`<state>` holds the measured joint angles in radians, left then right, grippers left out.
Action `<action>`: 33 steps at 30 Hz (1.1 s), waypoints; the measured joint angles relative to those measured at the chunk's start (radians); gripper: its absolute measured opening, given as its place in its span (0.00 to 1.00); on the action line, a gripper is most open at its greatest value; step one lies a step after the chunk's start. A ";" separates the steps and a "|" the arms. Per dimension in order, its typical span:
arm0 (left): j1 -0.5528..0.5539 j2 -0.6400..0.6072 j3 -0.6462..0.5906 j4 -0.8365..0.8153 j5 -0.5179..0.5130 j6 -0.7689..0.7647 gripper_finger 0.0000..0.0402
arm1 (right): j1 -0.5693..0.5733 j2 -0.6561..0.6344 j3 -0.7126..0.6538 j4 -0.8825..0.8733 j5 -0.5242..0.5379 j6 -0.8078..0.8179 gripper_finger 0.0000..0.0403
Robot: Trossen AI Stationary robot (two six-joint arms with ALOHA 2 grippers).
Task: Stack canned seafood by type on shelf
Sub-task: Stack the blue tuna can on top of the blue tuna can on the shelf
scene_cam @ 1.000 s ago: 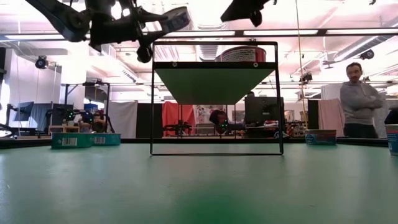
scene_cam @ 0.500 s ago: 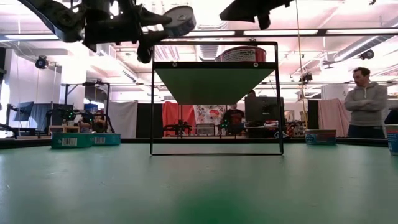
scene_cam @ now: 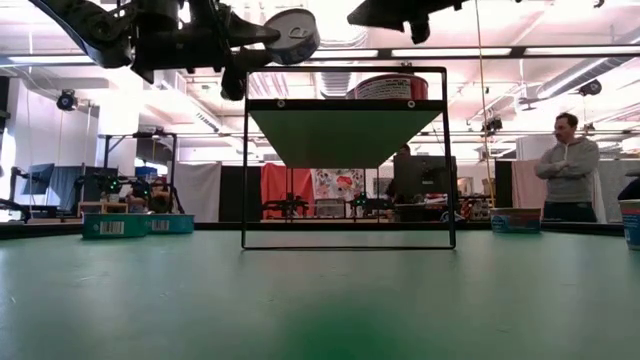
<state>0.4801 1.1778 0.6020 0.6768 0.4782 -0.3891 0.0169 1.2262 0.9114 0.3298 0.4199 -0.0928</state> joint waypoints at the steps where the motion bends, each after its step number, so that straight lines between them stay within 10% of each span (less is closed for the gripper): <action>1: -0.005 0.000 -0.001 -0.001 0.000 0.007 0.32 | -0.005 0.002 0.005 0.028 0.000 0.026 0.03; 22: -0.030 0.013 0.020 -0.009 -0.015 -0.051 0.32 | -0.049 0.137 0.343 -0.403 -0.057 0.351 0.77; 33: -0.041 0.013 0.020 -0.002 0.003 -0.129 0.32 | -0.072 0.141 0.346 -0.398 -0.089 0.416 0.83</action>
<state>0.4393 1.1904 0.6225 0.6751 0.4815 -0.5185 -0.0555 1.3670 1.2570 -0.0677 0.3304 0.3230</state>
